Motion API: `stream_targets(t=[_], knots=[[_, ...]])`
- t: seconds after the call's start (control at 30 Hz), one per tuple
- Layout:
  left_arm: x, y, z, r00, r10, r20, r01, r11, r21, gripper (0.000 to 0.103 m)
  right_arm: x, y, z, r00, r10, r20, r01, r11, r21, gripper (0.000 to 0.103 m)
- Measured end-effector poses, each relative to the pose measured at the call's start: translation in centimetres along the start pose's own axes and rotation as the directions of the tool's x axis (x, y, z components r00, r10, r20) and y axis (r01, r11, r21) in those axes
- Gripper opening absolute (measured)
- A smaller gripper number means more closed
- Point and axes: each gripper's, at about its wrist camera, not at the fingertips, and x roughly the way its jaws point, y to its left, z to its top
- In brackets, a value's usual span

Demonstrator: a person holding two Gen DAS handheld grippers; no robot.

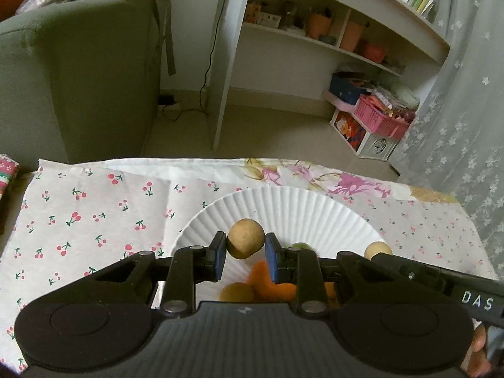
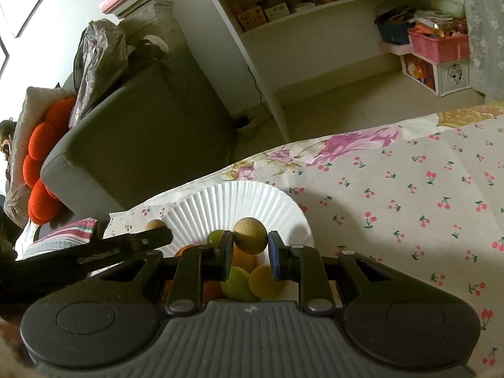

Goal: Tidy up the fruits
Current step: 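Open the left tool to drop its pale tomato while the right tool releases its pale tomato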

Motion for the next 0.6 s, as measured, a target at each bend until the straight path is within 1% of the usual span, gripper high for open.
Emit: stream_targets(t=[0.1,0.17,0.2,0.27,0.37,0.43,0.53,0.6], knots=[[0.3,0.4,-0.1,1.0,0.007,-0.013,-0.007,1.0,-0.013,0.025,0.6,-0.2,-0.3,1.0,-0.024,-0.02,0.024,1.0,0.002,0.021],[0.4,0.7,0.0,1.0,-0.002,-0.022,0.001,1.0,-0.022,0.025,0.6,-0.2,-0.3,0.999,-0.025,-0.024,0.026,1.0,0.008,0.021],[0.3,0.8,0.0,1.0,-0.007,-0.025,0.006,1.0,-0.027,0.028,0.6,-0.2,-0.3,0.999,-0.023,-0.025,0.023,1.0,0.012,0.022],[0.0,0.9,0.1,1.0,-0.011,-0.024,0.01,0.999,-0.034,0.03,0.3,-0.1,-0.1,0.999,-0.03,-0.019,0.03,0.999,0.017,0.025],[-1.0,1.2,0.5,1.0,-0.013,-0.011,0.012,0.999,-0.046,0.033,-0.3,-0.2,0.3,0.999,-0.038,-0.001,0.038,0.999,0.034,0.025],[-1.9,1.4,0.7,1.0,-0.017,0.001,0.017,0.998,-0.059,0.036,-0.8,-0.7,0.6,0.999,-0.037,0.01,0.037,0.997,0.067,0.025],[-3.0,1.4,0.8,1.0,0.002,0.008,-0.002,0.999,-0.054,0.038,-1.3,-1.0,1.0,0.999,-0.046,0.013,0.044,0.994,0.097,0.025],[-3.9,1.4,0.7,1.0,0.01,0.01,-0.01,0.998,-0.055,0.038,-1.6,-0.8,1.1,0.999,-0.048,0.014,0.047,0.995,0.092,0.026]])
